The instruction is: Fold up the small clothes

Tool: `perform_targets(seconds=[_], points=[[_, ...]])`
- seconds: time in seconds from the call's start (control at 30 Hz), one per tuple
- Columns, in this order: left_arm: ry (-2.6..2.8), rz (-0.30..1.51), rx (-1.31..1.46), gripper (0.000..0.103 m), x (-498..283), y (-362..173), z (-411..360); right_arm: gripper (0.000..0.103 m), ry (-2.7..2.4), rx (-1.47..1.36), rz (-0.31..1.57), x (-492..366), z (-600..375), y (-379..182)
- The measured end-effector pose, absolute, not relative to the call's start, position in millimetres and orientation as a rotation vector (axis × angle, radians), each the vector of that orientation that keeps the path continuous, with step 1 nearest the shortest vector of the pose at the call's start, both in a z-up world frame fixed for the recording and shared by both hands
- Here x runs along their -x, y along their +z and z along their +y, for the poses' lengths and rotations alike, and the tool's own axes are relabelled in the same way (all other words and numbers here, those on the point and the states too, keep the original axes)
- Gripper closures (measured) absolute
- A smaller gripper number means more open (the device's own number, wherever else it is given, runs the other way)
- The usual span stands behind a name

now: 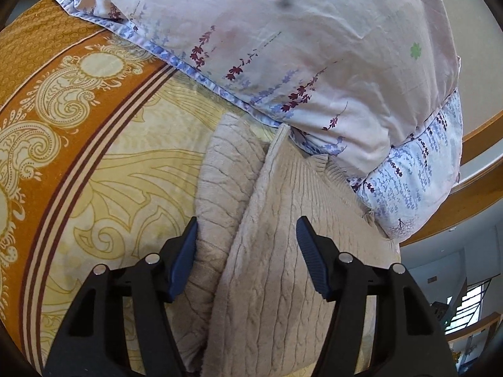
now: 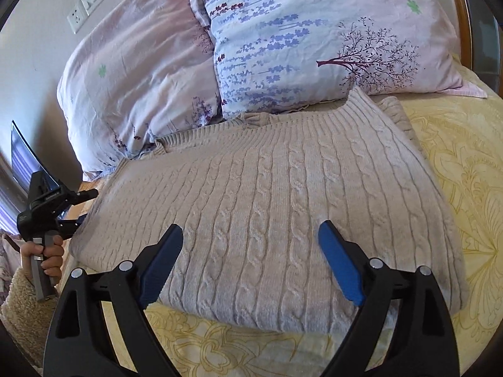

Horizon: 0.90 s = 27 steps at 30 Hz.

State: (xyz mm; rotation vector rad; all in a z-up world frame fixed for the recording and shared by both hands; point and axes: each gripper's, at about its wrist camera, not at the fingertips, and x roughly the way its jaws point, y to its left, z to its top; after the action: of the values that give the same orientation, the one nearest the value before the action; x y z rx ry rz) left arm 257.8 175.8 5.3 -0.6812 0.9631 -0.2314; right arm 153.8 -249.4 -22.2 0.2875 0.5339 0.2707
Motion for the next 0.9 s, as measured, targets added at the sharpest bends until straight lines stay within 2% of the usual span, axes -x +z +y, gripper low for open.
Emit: perform_targets(seconds=[0.23,0.3,0.57,0.9], points=[[-0.219,0.961,0.688,0.057,-260,2,171,0.013,0.332,-0.399,0.493,-151,-266,-27],[-0.233,0.986,0.683,0.078,-262,0,166,0.013,0.340,-0.411,0.491,-152,-267,-27],[-0.324,0.908,0.789,0.085,-262,30,148,0.013,0.334,-0.396,0.489,-145,-268,-25],[-0.567,0.829,0.814,0.087,-260,80,52,0.013,0.287,-0.426,0.423,-129,-298,-11]])
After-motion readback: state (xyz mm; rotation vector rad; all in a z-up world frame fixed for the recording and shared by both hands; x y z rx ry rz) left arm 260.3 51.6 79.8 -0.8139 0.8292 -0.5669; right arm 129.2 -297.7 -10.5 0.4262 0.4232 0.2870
